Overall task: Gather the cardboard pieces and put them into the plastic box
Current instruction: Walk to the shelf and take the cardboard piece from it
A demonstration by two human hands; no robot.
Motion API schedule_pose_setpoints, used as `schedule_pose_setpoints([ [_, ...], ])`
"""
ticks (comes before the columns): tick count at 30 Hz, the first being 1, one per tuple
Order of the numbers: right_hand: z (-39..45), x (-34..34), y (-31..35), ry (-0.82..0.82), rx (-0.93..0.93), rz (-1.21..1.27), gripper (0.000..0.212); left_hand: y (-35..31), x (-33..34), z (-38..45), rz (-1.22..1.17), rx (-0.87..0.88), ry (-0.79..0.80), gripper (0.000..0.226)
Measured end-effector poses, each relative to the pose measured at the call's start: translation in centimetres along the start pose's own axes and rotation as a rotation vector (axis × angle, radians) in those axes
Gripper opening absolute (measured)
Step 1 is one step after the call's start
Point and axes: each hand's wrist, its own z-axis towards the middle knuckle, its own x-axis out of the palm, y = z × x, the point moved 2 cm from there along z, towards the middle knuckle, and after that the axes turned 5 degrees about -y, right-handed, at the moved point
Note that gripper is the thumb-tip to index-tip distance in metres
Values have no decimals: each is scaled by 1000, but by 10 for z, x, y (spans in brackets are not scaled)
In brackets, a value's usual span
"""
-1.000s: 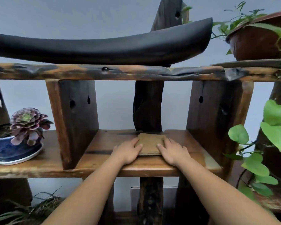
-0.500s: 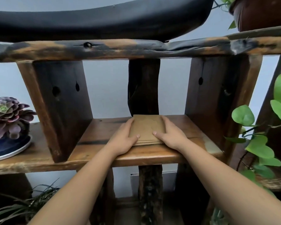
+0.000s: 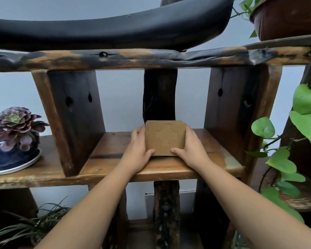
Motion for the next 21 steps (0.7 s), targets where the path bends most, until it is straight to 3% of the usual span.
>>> schedule_pose_setpoints([
  [2,-3,0,1,13,-43,-41,79,1,2,-1,31,-46,15,79],
  [7,-6,4,4,71,-31,-92,90,-1,0,-4,181,-109,-74,62],
  [9,-6,6,5,83,-46,-84,83,-1,0,-6,192,-102,-111,56],
  [12,-5,7,3,82,-55,-63,74,-1,2,-6,188,-79,-85,50],
  [17,-2,5,0,83,-4,6,84,1,2,-3,199,-98,-37,45],
  [21,1,8,-4,101,24,35,78,3,4,-1,242,-90,-12,47],
])
